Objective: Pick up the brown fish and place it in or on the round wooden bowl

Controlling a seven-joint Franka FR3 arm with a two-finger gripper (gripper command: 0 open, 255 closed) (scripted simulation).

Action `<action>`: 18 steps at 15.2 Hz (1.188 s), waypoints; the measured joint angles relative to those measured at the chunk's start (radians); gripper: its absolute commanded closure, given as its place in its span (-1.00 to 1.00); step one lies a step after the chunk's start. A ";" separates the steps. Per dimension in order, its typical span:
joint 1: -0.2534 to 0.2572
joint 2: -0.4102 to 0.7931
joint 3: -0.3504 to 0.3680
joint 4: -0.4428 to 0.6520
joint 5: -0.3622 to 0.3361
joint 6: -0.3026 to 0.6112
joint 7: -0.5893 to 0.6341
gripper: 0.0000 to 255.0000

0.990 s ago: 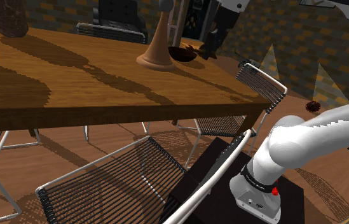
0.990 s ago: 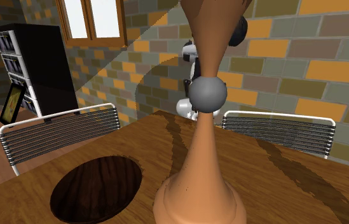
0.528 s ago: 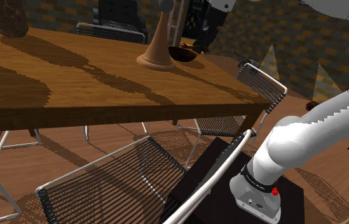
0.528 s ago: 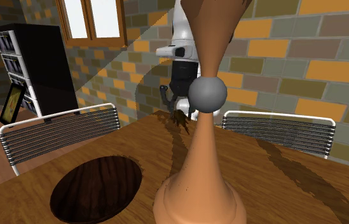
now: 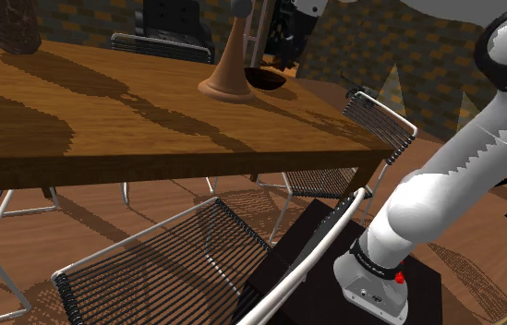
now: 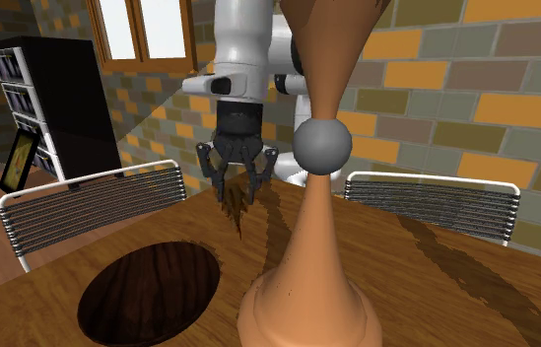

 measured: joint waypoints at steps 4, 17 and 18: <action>-0.026 0.163 -0.039 0.187 0.039 -0.025 -0.069 1.00; -0.103 0.452 -0.080 0.471 0.127 -0.029 -0.180 1.00; -0.101 0.447 -0.080 0.452 0.125 -0.014 -0.179 1.00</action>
